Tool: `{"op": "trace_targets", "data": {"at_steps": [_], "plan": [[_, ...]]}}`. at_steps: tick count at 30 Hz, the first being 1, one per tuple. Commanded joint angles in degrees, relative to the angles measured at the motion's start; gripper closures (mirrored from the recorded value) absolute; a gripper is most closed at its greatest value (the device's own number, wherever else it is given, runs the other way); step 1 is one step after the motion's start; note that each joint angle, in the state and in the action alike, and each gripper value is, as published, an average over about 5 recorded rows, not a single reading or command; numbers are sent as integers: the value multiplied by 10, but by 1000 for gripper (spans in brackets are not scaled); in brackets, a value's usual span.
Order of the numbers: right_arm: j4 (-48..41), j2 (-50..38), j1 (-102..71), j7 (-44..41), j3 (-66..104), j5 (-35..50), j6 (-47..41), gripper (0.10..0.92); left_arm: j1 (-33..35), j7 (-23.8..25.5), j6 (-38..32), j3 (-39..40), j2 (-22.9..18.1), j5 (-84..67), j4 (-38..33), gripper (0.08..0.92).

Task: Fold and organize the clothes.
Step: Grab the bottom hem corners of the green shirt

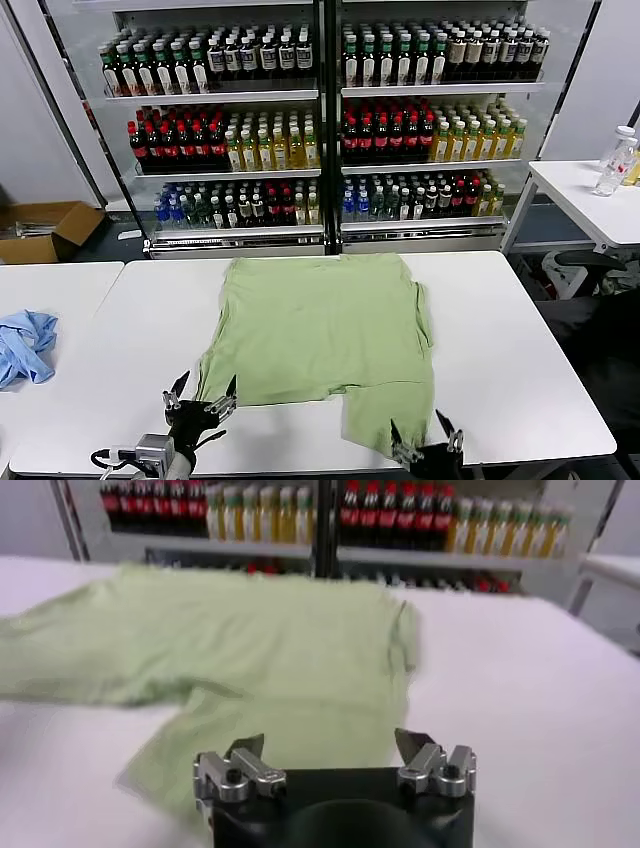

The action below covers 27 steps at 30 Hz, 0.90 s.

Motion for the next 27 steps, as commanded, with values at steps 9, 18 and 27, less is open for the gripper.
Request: {"op": "trace_targets", "data": {"at_steps": [9,18,27], "plan": [[-29,12,-10,0,-23,11,-15,378,-32,-41,62,-1,15,-33,84,251],[-19,12,-19,-2,-15,35,-3,621,-32,-30,59,0,17,-89,69,511],[18,-3,-27,-7,13,53,36,875,-18,-9,22,-5,25,-115,16,771]]}}
